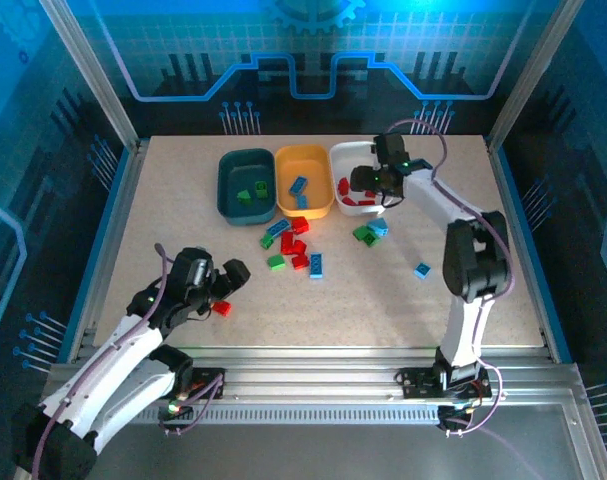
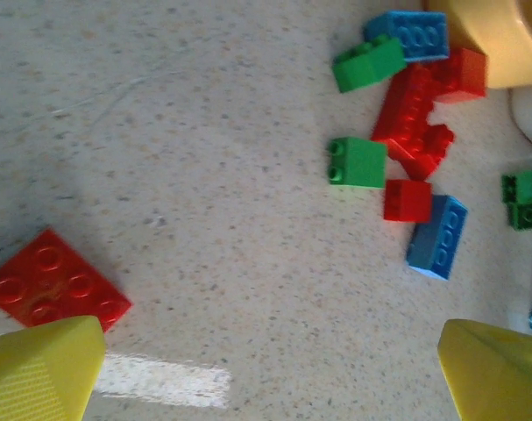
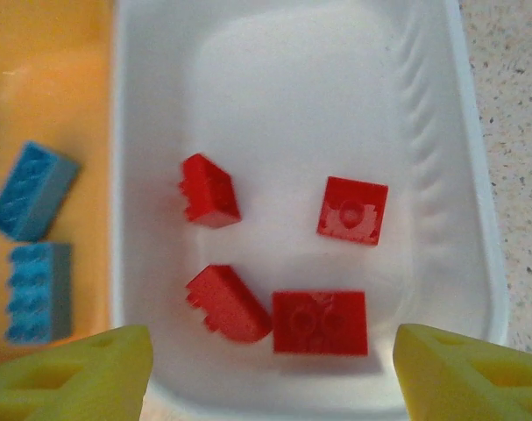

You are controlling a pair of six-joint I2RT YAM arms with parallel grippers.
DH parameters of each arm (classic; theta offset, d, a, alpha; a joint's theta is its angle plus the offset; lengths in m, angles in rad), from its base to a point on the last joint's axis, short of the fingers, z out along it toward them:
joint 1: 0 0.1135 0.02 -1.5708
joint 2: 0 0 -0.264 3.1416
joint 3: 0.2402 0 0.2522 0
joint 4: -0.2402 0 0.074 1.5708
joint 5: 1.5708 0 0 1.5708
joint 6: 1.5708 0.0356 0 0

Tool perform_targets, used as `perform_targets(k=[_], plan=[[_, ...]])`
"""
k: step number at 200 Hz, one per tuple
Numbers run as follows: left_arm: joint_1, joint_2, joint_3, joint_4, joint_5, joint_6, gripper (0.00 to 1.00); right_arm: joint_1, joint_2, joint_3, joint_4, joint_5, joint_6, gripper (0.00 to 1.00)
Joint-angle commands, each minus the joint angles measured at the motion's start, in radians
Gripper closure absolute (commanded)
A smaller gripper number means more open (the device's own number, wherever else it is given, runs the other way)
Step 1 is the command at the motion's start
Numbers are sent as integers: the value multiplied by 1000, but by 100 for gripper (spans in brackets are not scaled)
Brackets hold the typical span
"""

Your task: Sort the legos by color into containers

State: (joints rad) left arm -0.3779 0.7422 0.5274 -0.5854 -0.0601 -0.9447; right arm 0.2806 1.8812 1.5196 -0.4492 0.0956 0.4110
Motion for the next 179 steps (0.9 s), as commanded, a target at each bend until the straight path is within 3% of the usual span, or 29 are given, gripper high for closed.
perform_targets(k=[1,33,78,130,179], plan=[[14,5,-30,-84,-82,-125,1,62,-192,-154,45,-13,21,25],[22,45,-47,-105,-109,-206,1,152,-364,-375,83,57,39,24],[22,226,-16,-121,-94,-335,6,183,-524,-566,116,70,69,24],[22,365,-12,-73,-57,-393,24,186,-614,-634,167,102,87,24],[22,375,-34,-59,-97,-375,41,177,-685,-712,191,119,115,24]])
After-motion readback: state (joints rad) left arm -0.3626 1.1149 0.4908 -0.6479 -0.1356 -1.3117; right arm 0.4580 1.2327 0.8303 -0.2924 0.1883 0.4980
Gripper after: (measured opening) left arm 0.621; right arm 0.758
